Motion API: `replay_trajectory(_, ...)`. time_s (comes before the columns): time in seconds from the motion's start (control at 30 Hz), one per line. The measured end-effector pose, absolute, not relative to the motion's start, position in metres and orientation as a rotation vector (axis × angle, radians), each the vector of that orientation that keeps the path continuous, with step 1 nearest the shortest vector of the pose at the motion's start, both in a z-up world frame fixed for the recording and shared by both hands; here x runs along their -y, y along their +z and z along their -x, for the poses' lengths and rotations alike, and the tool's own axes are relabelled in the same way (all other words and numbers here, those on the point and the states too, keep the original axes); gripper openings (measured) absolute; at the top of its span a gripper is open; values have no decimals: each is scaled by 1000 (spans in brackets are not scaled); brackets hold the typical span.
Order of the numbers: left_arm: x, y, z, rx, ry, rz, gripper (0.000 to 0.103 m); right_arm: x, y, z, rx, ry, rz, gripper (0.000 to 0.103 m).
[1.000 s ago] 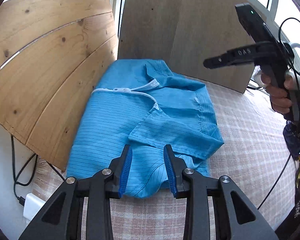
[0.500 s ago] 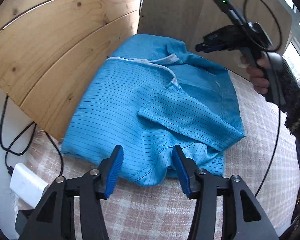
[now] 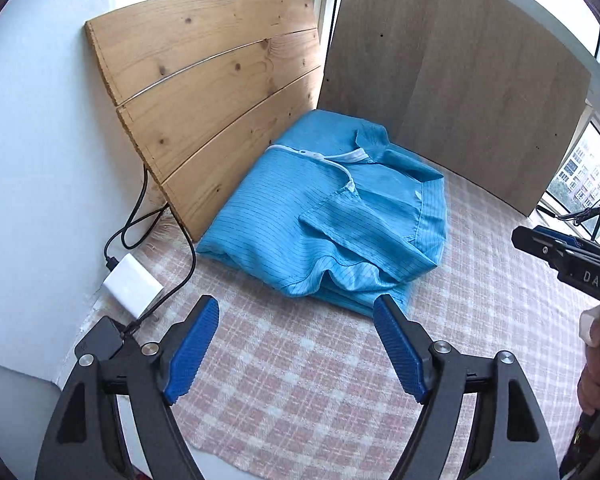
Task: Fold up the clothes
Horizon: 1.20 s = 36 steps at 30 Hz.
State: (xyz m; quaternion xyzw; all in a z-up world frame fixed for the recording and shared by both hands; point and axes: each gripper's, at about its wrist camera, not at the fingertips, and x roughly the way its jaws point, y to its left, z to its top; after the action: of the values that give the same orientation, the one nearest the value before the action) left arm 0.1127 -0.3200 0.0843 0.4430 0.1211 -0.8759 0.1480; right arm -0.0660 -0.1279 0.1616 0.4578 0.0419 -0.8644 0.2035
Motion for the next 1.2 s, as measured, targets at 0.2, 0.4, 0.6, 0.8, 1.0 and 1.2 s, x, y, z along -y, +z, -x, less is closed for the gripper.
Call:
replay_trajectory(0.2, 294, 99, -156, -354, -2492, -1244, 78, 104, 169, 11, -83, -2398, -1267, 54)
replay_trajectory(0.4, 261, 113, -186, -302, -2489, -1233, 78, 76, 179, -35, -135, -2448, -1205, 54)
replay_trajectory(0.6, 236, 130, -211, -332, -2518, -1167, 79, 38, 181, -64, -119, -2478, -1186, 54)
replay_trajectory(0.8, 224, 136, -230, -362, -2521, -1129, 79, 6, 183, -83, -94, -2518, -1160, 54)
replay_trajectory(1.0, 218, 140, -240, -389, -2519, -1109, 79, -8, 183, -93, -91, -2529, -1159, 54)
replay_trajectory(1.2, 203, 148, -247, -295, -2537, -1041, 79, -15, 182, -97, -89, -2526, -1162, 54)
